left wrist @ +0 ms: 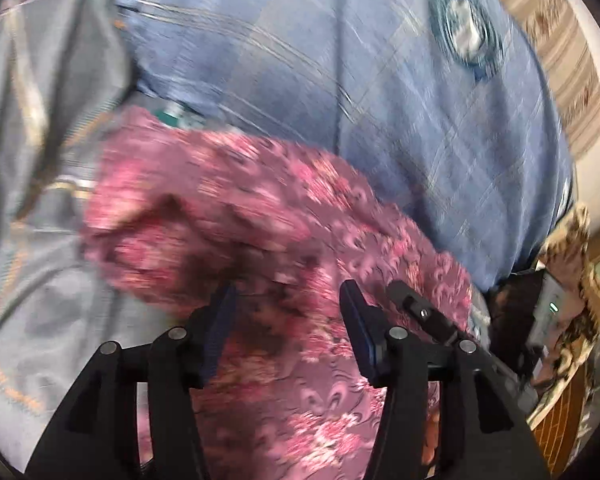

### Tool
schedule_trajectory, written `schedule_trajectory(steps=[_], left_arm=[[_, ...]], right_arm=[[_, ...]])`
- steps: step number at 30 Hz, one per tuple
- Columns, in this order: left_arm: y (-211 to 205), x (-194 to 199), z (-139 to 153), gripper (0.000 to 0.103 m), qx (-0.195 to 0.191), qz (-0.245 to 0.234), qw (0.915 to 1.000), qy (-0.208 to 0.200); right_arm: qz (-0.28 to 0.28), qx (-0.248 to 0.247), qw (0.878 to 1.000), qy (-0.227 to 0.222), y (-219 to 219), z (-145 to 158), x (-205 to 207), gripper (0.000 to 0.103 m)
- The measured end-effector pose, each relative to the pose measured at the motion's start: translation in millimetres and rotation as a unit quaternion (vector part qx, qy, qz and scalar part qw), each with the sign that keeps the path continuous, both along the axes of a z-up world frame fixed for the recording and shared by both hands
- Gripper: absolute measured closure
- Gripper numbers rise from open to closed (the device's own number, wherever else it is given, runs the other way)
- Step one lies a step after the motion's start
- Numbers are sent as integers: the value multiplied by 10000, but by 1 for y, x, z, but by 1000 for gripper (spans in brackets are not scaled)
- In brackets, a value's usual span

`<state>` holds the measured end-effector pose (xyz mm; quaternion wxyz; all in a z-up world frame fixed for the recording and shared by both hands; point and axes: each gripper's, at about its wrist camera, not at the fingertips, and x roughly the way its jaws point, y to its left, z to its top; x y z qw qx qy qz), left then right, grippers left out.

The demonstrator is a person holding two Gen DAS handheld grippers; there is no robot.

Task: Fold small clothes

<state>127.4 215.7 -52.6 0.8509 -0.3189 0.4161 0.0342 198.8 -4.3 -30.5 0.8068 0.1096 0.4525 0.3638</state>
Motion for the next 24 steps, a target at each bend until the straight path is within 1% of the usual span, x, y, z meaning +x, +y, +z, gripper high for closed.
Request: schedule_trajectory(steps=[2,3,4,6,7,8,9,10,12,13,14,15,16,17,18,19,20,22,24], left_arm=[[22,-8,1,45,-8,342,9994,-35],[32,-9,-1,45,-80,462,9989,-11],[45,-9,-5,45,-295,636,9975,52],[57,-6,-12,45,-662,764,9949,48],[62,-5,-16,45,-787,823,9935,59],[65,-4,-19,45,-850,884,9924,78],[67,-1,-22,45,-917,933,9914,99],[70,1,-27,45,-1070,997,9891,149],[73,3,-33,45,-1315,1096,9851,173],[74,4,-35,45,-1363,1147,9838,192],[76,4,-37,45,-1399,1200,9827,196],[78,4,-38,45,-1437,1252,9814,207],[80,3,-39,45,-1508,1284,9800,196],[82,3,-40,45,-1573,1318,9786,170],[83,3,-40,45,-1598,1347,9778,158],[84,4,-41,45,-1616,1378,9771,156],[85,4,-42,45,-1648,1410,9760,171],[88,6,-45,45,-1789,1478,9725,207],[91,11,-50,45,-1887,1549,9693,291]], right_arm=[[120,275,9993,219,17,-3,8,59],[211,425,9980,420,27,-6,12,57],[244,538,9964,600,35,-10,14,56],[251,779,9904,1116,48,-22,21,55],[225,897,9871,1310,52,-27,22,55],[206,959,9850,1423,57,-31,24,54],[185,935,9852,1425,60,-32,24,53],[184,831,9870,1363,65,-31,24,53],[269,647,9910,1136,75,-26,20,52],[327,559,9931,981,78,-21,17,52],[386,289,9968,643,83,-14,9,51],[466,2,9985,303,88,-7,2,48],[529,-202,9984,62,92,-4,-3,47],[671,-492,9959,-343,97,3,-14,46],[759,-606,9938,-541,96,6,-19,44],[882,-810,9892,-844,102,9,-26,42],[1010,-1125,9809,-1224,112,13,-34,40],[1236,-1456,9692,-1555,127,14,-40,40],[1401,-1810,9573,-1764,146,11,-41,40]])
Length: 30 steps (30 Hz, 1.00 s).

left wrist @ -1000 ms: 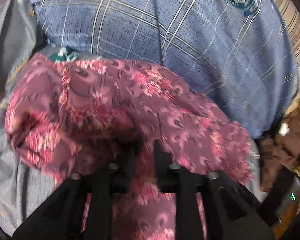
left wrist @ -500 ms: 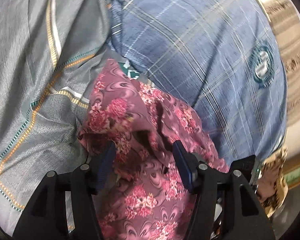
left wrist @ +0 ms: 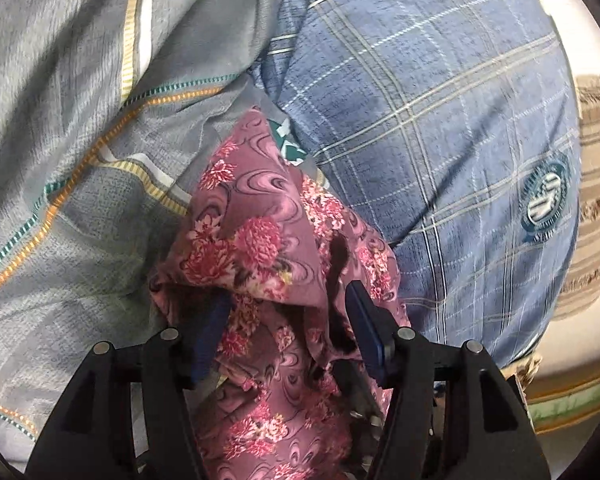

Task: Fold small clothes

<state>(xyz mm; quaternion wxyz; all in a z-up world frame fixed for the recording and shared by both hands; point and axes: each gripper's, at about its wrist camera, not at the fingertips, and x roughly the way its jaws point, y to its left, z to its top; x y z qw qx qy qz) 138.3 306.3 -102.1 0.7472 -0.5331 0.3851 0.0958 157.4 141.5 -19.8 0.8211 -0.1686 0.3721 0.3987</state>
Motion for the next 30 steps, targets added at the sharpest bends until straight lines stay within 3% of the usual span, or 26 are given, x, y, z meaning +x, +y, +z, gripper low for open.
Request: schedule_trajectory(steps=[2,3,5,8,10,14,17,22,26,30], left_arm=[[4,5,-4,45,-82,64,9999,83],[5,7,-5,45,-60,87,9999,126],[7,11,-5,45,53,125,9997,216],[6,13,-4,47,141,121,9996,206],[1,14,-1,54,239,72,9995,189],[-20,17,9,83,365,-133,9992,68],[-47,22,19,87,544,-433,9976,3],[-100,34,27,89,752,-1005,9921,-48],[-141,44,20,89,931,-1502,9842,95],[-159,47,7,88,1096,-1704,9787,337]], right_arm=[[5,-269,9995,-174,11,-4,2,45],[-38,-338,9992,-224,13,-6,5,62],[-200,-259,9994,-138,10,-5,11,85],[-520,330,9981,79,-21,5,20,88],[-838,814,9925,352,-51,12,26,88],[-1415,1856,9670,1019,-116,24,39,89],[-1708,2334,9480,1328,-159,30,44,89],[-2198,2806,9226,1473,-226,33,44,89],[-2629,3026,9024,1580,-278,19,36,89],[-3103,3039,8838,1742,-320,-10,31,91]])
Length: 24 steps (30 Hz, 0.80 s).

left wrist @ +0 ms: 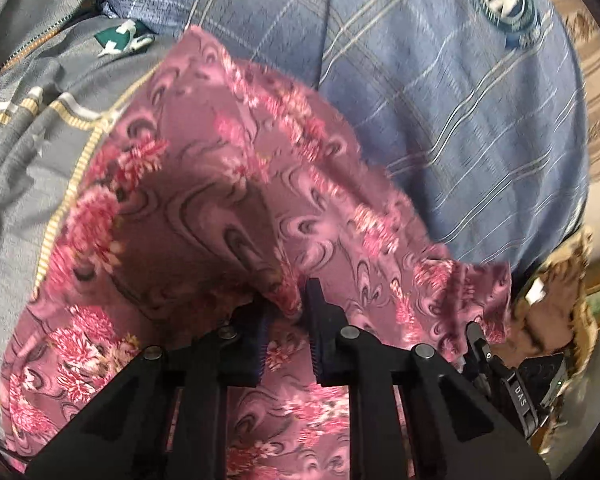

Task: Fold small clothes

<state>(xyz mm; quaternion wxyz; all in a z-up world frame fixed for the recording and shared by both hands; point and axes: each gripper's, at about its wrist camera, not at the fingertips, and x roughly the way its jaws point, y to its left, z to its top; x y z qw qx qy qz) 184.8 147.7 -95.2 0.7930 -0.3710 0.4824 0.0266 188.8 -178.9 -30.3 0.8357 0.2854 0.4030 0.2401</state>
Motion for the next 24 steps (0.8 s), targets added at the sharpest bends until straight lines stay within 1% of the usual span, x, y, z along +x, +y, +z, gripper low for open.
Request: schedule_trajectory(steps=[2,5,6,7,8,10,12,13,14,16,17,18,21,22,24], left_arm=[[1,-2,-5,88,-26,-15,10000,70],[7,-8,-5,88,-73,-48,9999,92],[9,-11,-4,88,-55,-73,9999,64],[12,-16,1,88,-28,-109,9999,4],[15,-19,3,88,-34,-116,9999,-58],[24,-30,9,80,-127,-102,9996,-245],[34,-37,13,56,-87,74,9995,-306],[40,-38,13,55,-28,205,9994,-272],[43,-36,11,55,-46,247,9994,-227],[48,-30,8,56,-200,329,9992,-108],[49,-30,9,55,-253,358,9990,-105],[46,-29,11,56,-264,360,9989,-141],[56,-42,31,56,-323,299,9979,-475],[61,-48,39,56,-293,319,9970,-641],[75,-57,53,55,-168,452,9956,-805]], right_arm=[[-199,21,9997,117,-17,-11,0,91],[-330,61,9990,292,-31,-25,1,91],[-327,69,9990,308,-34,-28,1,90],[-294,149,9989,340,-36,-29,0,86],[-306,241,9985,383,-38,-30,-1,86],[-371,473,9975,368,-44,-29,-1,81],[-417,559,9968,385,-45,-29,3,57],[-438,531,9967,426,-43,-30,6,55],[-430,493,9969,442,-40,-30,10,55],[-348,133,9986,389,-28,-27,17,60],[-245,-118,9990,345,-21,-23,20,81],[-126,-328,9990,266,-16,-17,23,96],[-131,-524,9984,-158,-20,4,17,96],[-147,-557,9980,-241,-24,9,16,96],[-193,-625,9974,-316,-31,13,16,96]])
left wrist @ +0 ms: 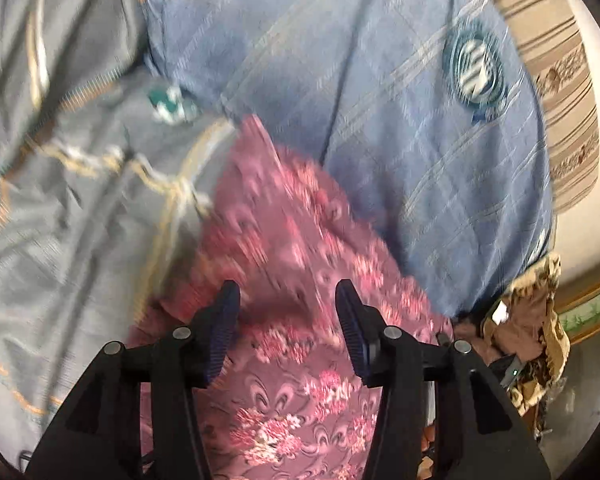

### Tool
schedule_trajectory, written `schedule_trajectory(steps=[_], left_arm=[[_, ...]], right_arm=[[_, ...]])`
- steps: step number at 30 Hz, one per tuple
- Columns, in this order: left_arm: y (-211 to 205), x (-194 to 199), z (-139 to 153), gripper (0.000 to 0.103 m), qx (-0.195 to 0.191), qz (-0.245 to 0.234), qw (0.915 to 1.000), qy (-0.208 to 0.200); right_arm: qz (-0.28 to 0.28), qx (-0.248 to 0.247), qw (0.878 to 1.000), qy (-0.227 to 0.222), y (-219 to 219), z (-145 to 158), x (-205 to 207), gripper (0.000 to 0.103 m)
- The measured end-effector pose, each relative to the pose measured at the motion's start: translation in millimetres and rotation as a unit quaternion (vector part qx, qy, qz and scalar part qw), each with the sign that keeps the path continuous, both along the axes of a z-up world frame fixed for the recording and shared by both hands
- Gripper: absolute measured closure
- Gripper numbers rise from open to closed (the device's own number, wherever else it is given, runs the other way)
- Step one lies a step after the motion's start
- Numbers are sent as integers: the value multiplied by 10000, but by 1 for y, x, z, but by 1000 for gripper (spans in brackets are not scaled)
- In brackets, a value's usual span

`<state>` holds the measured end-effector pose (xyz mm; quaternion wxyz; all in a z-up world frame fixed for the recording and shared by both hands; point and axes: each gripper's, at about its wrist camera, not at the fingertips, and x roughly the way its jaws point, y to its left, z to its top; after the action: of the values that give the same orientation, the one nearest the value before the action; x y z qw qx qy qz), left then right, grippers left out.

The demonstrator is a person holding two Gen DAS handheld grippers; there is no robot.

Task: Fold small clothes

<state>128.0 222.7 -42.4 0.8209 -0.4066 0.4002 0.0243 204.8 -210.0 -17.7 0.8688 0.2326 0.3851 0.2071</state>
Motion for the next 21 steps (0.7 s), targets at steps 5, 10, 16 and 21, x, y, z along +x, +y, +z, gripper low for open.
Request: schedule_trajectory(steps=[5,10,16,21], left_arm=[[4,33,-4,55,522,-146,9977,404],[-19,68,-44,56,1507,-397,9811,1150],[-13,64,-60,62,1418,-440,9805,1286],[-8,71,-45,62,1223,-477,9858,1051]], right_arm=[[-84,-151,9995,250,-4,-19,7,96],[-205,-414,9983,361,-9,-36,4,96],[-50,-375,9982,466,-12,-31,5,89],[-99,-337,9985,408,-6,-22,25,55]])
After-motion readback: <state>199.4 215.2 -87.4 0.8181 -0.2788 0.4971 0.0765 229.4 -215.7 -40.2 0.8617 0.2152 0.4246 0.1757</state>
